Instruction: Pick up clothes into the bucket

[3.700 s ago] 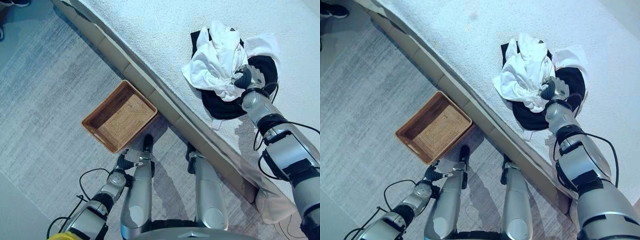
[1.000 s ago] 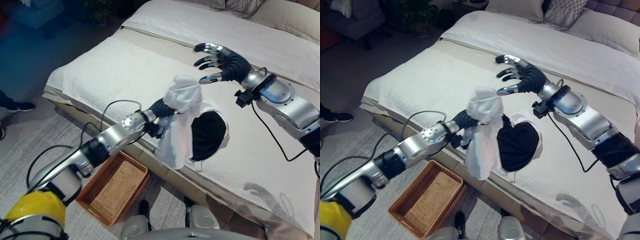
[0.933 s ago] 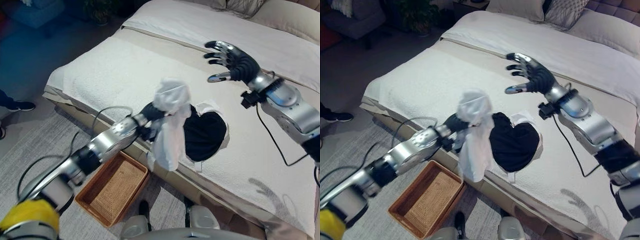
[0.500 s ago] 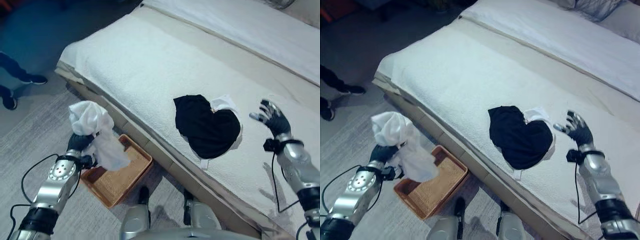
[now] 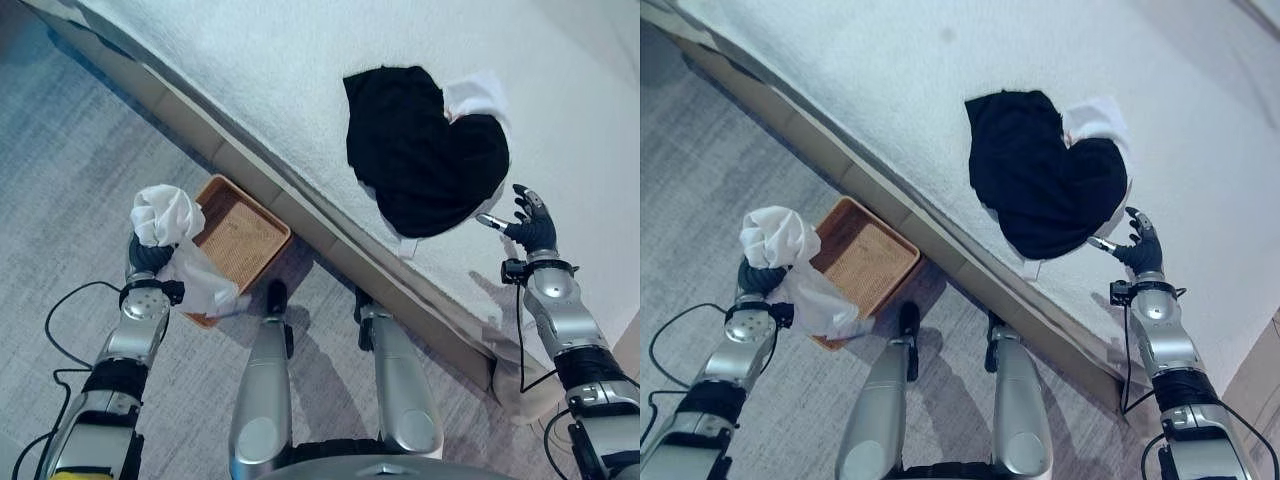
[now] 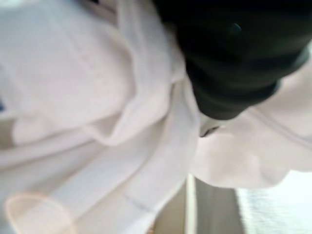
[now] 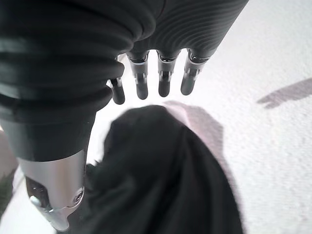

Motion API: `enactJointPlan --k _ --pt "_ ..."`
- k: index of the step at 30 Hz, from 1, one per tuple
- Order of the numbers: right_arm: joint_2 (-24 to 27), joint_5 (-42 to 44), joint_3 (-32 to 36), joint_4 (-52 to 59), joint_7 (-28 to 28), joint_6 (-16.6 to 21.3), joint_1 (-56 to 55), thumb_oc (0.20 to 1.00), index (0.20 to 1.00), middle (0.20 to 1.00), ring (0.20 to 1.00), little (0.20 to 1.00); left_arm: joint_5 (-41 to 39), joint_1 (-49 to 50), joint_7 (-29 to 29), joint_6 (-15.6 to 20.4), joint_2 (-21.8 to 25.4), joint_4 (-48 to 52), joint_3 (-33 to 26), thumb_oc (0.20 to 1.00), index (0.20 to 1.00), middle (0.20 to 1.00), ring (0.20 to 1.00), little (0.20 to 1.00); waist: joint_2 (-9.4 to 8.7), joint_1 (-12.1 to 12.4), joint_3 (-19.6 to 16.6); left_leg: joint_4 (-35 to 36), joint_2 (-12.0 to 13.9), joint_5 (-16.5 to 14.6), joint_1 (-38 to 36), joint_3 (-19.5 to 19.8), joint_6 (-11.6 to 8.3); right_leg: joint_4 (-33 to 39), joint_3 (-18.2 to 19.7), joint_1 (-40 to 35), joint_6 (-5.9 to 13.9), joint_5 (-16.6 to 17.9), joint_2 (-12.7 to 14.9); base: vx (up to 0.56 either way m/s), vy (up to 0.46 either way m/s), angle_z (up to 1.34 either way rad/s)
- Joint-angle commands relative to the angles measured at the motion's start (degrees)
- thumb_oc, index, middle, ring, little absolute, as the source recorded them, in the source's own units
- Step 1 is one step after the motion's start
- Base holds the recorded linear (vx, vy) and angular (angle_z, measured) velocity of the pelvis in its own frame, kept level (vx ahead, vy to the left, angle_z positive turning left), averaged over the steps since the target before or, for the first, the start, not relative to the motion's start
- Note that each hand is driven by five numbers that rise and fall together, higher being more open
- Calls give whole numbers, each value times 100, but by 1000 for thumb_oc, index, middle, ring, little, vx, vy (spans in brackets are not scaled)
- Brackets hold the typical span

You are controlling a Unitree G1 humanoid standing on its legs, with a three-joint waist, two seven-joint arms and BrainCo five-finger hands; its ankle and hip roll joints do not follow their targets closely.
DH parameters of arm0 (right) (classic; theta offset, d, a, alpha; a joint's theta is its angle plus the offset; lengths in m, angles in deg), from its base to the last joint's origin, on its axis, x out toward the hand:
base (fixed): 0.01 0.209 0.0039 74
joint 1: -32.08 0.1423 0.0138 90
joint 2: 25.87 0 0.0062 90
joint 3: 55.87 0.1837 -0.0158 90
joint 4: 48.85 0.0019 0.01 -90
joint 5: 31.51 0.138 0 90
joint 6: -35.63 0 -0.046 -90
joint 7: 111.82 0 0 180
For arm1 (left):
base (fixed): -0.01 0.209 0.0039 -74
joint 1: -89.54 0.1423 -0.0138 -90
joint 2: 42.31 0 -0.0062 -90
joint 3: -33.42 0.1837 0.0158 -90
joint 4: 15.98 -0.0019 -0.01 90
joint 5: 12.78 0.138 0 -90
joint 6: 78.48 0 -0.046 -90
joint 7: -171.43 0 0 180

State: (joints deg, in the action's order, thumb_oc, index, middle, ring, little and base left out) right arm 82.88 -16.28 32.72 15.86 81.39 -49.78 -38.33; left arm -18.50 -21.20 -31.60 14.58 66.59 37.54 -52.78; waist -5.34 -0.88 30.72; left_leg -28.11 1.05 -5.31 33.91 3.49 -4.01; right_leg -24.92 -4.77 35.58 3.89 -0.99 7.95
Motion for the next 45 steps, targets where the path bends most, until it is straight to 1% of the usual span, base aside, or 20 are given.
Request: enactJointPlan --k 1,2,3,9,10,12,21,27,29,30,31,32,33,35,36,37,38,39,42,45 --pt "356 94 -62 463 311 373 -90 1000 1000 1000 1000 1000 376 19 -447 36 352 -134 4 200 200 200 200 200 -146 -76 -98 -593 -90 -286 330 35 210 -485 -126 -209 178 -639 76 -39 9 -3" --pt "386 20 -47 549 365 409 -100 1000 1000 1000 1000 1000 475 -54 -531 4 344 -170 58 200 200 200 200 200 -157 -114 -93 -696 -99 -146 616 13 228 -555 -158 59 141 -507 108 32 5 -4" --pt "423 1 -76 575 418 414 -91 1000 1000 1000 1000 1000 537 -94 -573 -31 376 -243 91 200 200 200 200 200 -153 -132 -94 -854 -66 -370 674 49 203 -711 -114 133 166 -702 72 -47 30 -7" --pt "614 13 -188 791 545 495 120 1000 1000 1000 1000 1000 822 -365 -742 -292 528 -708 216 200 200 200 200 200 -196 -227 -92 -1194 -14 -443 1295 65 195 -1025 -121 736 157 -775 59 3 3 -5" --pt "637 21 -217 828 587 509 166 1000 1000 1000 1000 1000 800 -440 -801 -329 550 -805 254 291 291 291 291 291 -206 -240 -92 -1206 -15 -443 1373 82 197 -1039 -115 822 154 -773 56 0 0 0" --pt "703 -132 -273 961 661 486 225 1000 1000 1000 1000 1000 833 -545 -778 -453 584 -984 307 1000 1000 1000 1000 1000 -213 -270 -92 -1238 -11 -445 1501 80 198 -1051 -129 932 156 -765 55 0 0 0" --pt "855 -2109 50 1633 1896 303 574 1000 1000 1000 1000 1000 1196 -400 -991 -704 496 -922 141 1000 1000 1000 1000 1000 -100 -250 -92 -1140 -37 -480 1521 88 241 -990 -139 1023 193 -787 56 9 5 1" --pt "1171 -2029 -44 1251 1966 59 1325 1000 1000 1000 1000 1000 1182 -177 -1102 -727 377 -627 3 1000 1000 1000 1000 1000 -30 -116 -92 -836 -90 -385 1341 91 224 -784 -158 874 196 -738 83 0 0 0" --pt "1243 -1920 -265 897 1960 -23 1788 1000 1000 1000 1000 1000 1178 -137 -1113 -716 322 -503 5 1000 1000 1000 1000 1000 5 -93 -92 -687 -135 -139 1407 67 231 -672 -206 933 157 -548 128 -92 14 6" --pt "1293 -1895 -406 673 1968 -50 2071 1000 1000 1000 1000 1000 1166 -138 -1101 -694 362 -560 12 1000 1000 1000 1000 1000 27 -49 -92 -626 -149 -106 1376 71 222 -641 -206 908 155 -536 135 -14 5 11" --pt "1328 -1908 -527 529 1939 -115 2228 1000 1000 1000 1000 1000 1197 -124 -1112 -713 346 -533 63 1000 1000 1000 1000 1000 41 -3 -92 -636 -153 -263 1262 101 201 -683 -171 801 191 -683 118 -12 0 17" --pt "1345 -1901 -736 353 1895 -155 2492 1000 1000 1000 1000 1000 1206 -128 -1106 -711 326 -472 80 1000 1000 1000 1000 1000 54 -7 -92 -551 -174 -62 1347 73 213 -603 -216 871 151 -516 146 67 -20 14" --pt "1372 -1916 -900 109 1838 -237 2731 1000 1000 1000 1000 1000 1172 -117 -1095 -689 299 -457 139 1000 1000 1000 1000 1000 73 71 -92 -538 -176 -210 1229 113 187 -636 -188 774 184 -669 133 -10 -9 12" --pt "1400 -1885 -1530 -667 1635 -422 3436 1000 1000 1000 1000 1000 957 -83 -1106 -589 282 -455 182 1000 1000 1000 1000 1000 130 197 -92 -411 -196 -128 1182 131 169 -594 -215 744 171 -629 150 -15 1 5" --pt "1395 -1858 -1640 -765 1646 -389 3583 1000 1000 1000 1000 1000 948 -83 -1111 -576 266 -458 133 1000 1000 1000 1000 1000 140 147 -92 -361 -204 56 1291 103 188 -525 -254 837 133 -460 171 -17 -15 5" --pt "1374 -1823 -2137 -1286 1380 -534 4048 1000 1000 1000 1000 1000 585 -61 -1070 -385 186 -358 183 1000 1000 1000 1000 1000 164 256 -92 -307 -213 -86 1138 139 152 -532 -235 715 160 -604 163 -88 -2 7" --pt "1375 -1809 -2183 -1326 1384 -520 4129 1000 1000 1000 1000 1000 582 -70 -1072 -380 179 -350 151 1000 1000 1000 1000 1000 171 223 -92 -248 -227 118 1254 116 173 -455 -277 812 122 -420 187 69 -42 8" --pt "1339 -1767 -2442 -1627 1224 -576 4327 1000 1000 1000 1000 1000 289 -20 -1017 -227 90 -184 139 1000 1000 1000 1000 1000 194 261 -92 -260 -228 -49 1131 153 145 -499 -252 696 157 -585 172 -10 -19 13" --pt "1288 -1421 -2992 -2391 547 -707 4734 1000 1000 1000 1000 1000 -1580 314 -192 560 -400 573 16 1000 1000 1000 1000 1000 293 376 -92 -88 -300 63 1075 212 118 -418 -318 628 138 -555 214 27 -38 12" --pt "1049 -1316 -3276 -3193 147 -716 4888 1000 1000 1000 1000 1000 -2175 741 236 728 -953 1490 458 1000 1000 1000 1000 1000 397 489 -92 60 -380 131 1014 285 118 -375 -383 565 129 -553 260 5 -43 16"
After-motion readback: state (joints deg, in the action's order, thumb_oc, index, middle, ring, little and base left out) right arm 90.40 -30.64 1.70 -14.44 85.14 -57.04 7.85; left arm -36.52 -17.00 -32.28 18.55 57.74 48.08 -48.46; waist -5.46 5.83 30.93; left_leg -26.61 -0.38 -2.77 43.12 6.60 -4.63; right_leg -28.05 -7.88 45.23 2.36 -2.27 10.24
